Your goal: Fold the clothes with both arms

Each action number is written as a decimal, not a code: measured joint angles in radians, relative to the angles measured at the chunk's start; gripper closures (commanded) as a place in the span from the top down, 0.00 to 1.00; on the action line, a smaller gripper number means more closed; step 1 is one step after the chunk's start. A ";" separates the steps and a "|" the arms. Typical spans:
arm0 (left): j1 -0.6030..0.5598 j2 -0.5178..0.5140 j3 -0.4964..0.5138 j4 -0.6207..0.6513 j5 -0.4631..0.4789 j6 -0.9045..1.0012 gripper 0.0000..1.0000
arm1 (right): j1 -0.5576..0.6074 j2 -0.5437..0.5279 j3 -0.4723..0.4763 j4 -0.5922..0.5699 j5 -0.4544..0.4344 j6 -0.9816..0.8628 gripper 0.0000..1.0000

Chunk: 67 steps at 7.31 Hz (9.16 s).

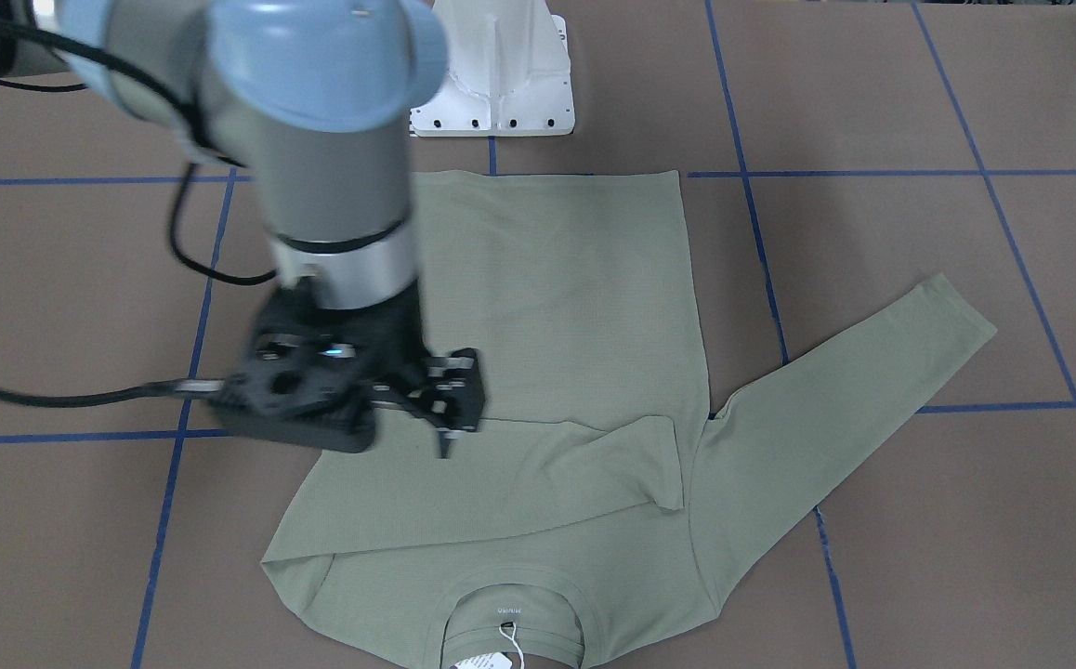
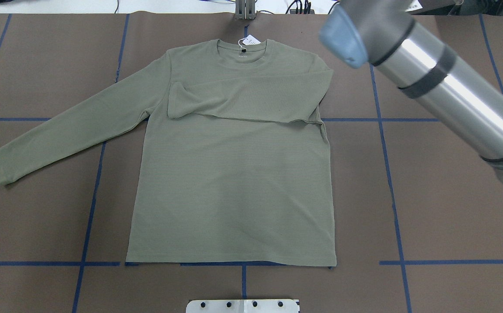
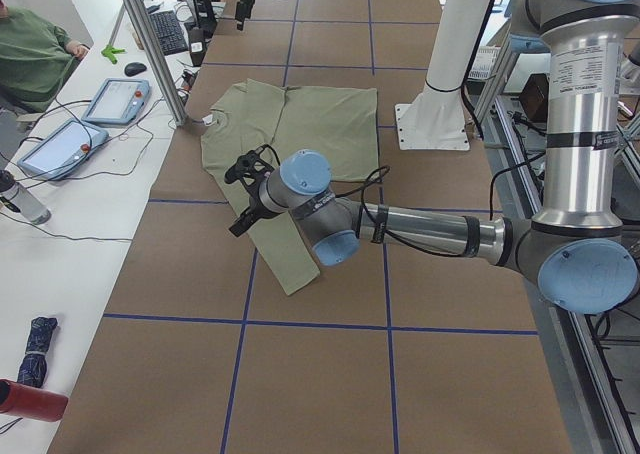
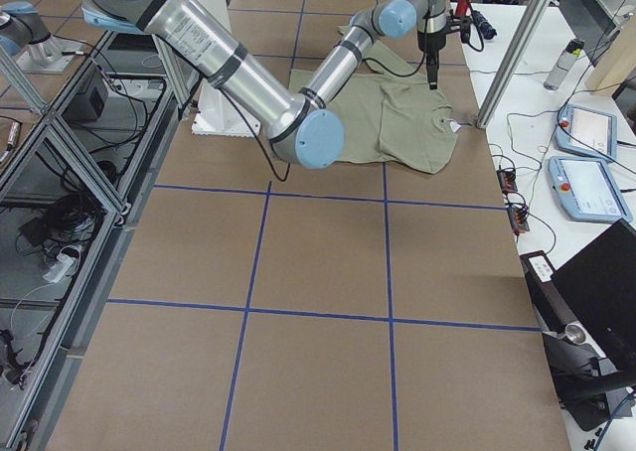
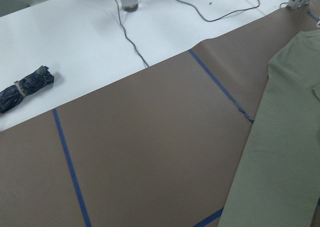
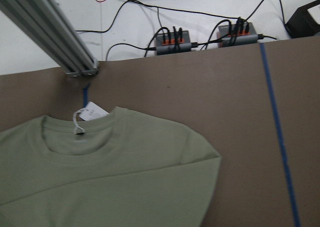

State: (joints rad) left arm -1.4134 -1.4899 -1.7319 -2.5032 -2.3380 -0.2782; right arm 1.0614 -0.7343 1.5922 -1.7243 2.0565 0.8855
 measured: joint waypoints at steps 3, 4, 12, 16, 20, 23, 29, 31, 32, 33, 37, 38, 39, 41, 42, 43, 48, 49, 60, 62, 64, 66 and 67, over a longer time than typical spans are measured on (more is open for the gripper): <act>0.208 0.139 -0.060 -0.047 0.127 -0.071 1.00 | 0.276 -0.344 0.117 -0.007 0.201 -0.551 1.00; 0.301 0.170 -0.062 -0.065 0.204 -0.115 1.00 | 0.345 -0.430 0.118 -0.003 0.238 -0.689 1.00; 0.582 0.206 0.140 -0.214 0.487 -0.147 0.86 | 0.443 -0.650 0.187 0.012 0.272 -0.817 1.00; 0.603 0.193 0.148 -0.217 0.489 -0.147 0.69 | 0.443 -0.664 0.198 0.012 0.272 -0.820 1.00; 0.603 0.183 0.162 -0.217 0.489 -0.146 0.23 | 0.443 -0.692 0.229 0.012 0.272 -0.818 1.00; 0.603 0.178 0.162 -0.217 0.488 -0.147 0.00 | 0.443 -0.703 0.232 0.012 0.272 -0.818 1.00; 0.530 0.123 0.035 -0.227 0.439 -0.158 0.00 | 0.447 -0.753 0.230 0.014 0.253 -0.843 1.00; 0.409 -0.017 0.011 -0.132 0.307 -0.217 0.00 | 0.450 -0.782 0.231 0.028 0.236 -0.853 1.00; 0.380 -0.105 0.006 -0.047 0.272 -0.249 0.00 | 0.452 -0.788 0.231 0.032 0.234 -0.854 1.00; 0.369 -0.214 0.001 0.066 0.262 -0.297 0.00 | 0.452 -0.791 0.231 0.033 0.233 -0.855 1.00; 0.527 -0.702 0.037 0.531 0.420 -0.651 0.00 | 0.455 -0.796 0.230 0.034 0.232 -0.853 1.00; 0.598 -0.859 0.145 0.579 0.482 -0.766 0.00 | 0.456 -0.796 0.230 0.034 0.232 -0.853 1.00; 0.660 -1.015 0.297 0.588 0.537 -0.866 0.00 | 0.458 -0.797 0.229 0.034 0.232 -0.853 1.00; 0.790 -1.161 0.513 0.458 0.657 -0.952 0.00 | 0.462 -0.798 0.230 0.034 0.232 -0.853 1.00; 0.844 -1.170 0.563 0.373 0.692 -0.950 0.00 | 0.464 -0.798 0.230 0.034 0.232 -0.853 1.00; 0.884 -1.167 0.585 0.322 0.712 -0.934 0.58 | 0.465 -0.798 0.231 0.034 0.232 -0.853 1.00; 0.906 -1.121 0.511 0.319 0.681 -0.865 1.00 | 0.465 -0.768 0.223 0.101 0.279 -0.831 1.00; 0.881 -1.063 0.419 0.405 0.647 -0.805 1.00 | 0.464 -0.753 0.223 0.140 0.305 -0.819 0.98; 0.522 -0.418 -0.221 0.641 0.333 -0.226 1.00 | -0.364 -0.182 0.191 0.012 -0.407 0.084 0.94; 0.501 -0.367 -0.225 0.569 0.299 -0.252 1.00 | -0.447 0.008 -0.019 -0.031 -0.498 0.155 0.84; 0.498 -0.354 -0.226 0.530 0.293 -0.304 1.00 | -0.493 0.120 -0.190 -0.029 -0.554 0.175 0.75; 0.498 -0.353 -0.226 0.522 0.292 -0.316 1.00 | -0.543 0.168 -0.296 -0.020 -0.607 0.178 0.59; 0.498 -0.353 -0.226 0.522 0.292 -0.317 1.00 | -0.569 0.177 -0.325 -0.014 -0.632 0.179 0.59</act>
State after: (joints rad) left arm -0.9157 -1.8424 -1.9577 -1.9815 -2.0463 -0.5952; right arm 0.4925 -0.5576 1.2669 -1.7387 1.4250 1.0643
